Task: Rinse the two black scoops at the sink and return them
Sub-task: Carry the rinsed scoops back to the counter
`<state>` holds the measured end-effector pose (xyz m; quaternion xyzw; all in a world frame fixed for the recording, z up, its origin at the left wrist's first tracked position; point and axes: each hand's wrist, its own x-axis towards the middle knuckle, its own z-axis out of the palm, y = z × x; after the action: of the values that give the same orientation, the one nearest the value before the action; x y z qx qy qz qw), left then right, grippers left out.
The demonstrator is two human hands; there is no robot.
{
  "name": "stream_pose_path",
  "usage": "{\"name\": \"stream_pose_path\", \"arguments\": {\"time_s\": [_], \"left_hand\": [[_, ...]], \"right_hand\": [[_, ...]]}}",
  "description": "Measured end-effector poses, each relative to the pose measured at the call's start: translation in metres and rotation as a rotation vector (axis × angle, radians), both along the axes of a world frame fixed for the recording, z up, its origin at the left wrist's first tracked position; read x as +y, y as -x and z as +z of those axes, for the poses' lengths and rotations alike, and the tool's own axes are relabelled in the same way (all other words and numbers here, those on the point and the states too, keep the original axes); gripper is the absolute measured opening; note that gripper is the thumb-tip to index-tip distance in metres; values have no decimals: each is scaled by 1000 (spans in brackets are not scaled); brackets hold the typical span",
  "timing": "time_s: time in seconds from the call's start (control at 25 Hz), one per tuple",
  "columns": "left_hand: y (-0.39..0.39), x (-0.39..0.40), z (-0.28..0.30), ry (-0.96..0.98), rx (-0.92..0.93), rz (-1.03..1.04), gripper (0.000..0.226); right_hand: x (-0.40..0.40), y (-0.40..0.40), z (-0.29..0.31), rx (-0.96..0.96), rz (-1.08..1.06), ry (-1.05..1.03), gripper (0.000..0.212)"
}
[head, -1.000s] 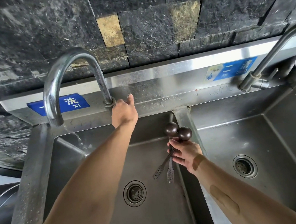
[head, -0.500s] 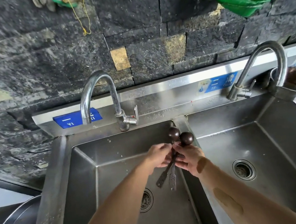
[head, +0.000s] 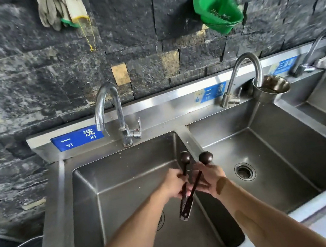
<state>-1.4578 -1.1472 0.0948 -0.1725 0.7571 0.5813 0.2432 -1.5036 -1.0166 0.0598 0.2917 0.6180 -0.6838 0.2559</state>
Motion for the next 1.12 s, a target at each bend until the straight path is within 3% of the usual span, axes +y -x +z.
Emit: {"name": "stream_pose_path", "arguments": {"time_s": [0.32,0.56,0.92,1.12], "left_hand": [[-34,43,-6,-123,73,22,13],[-48,122,-12,-163,18,-64,14],[-105,270,-13,-156,-33,-517,22],[-151,366,-17,-87,41,-772,19]], "right_hand": [[63,-80,18,-67,-402,-63,34],[137,-146,28,-34,-593,6,27],[258,-249,30,16,-859,58,13],[339,-318,27,53,-1004,57,20]]}}
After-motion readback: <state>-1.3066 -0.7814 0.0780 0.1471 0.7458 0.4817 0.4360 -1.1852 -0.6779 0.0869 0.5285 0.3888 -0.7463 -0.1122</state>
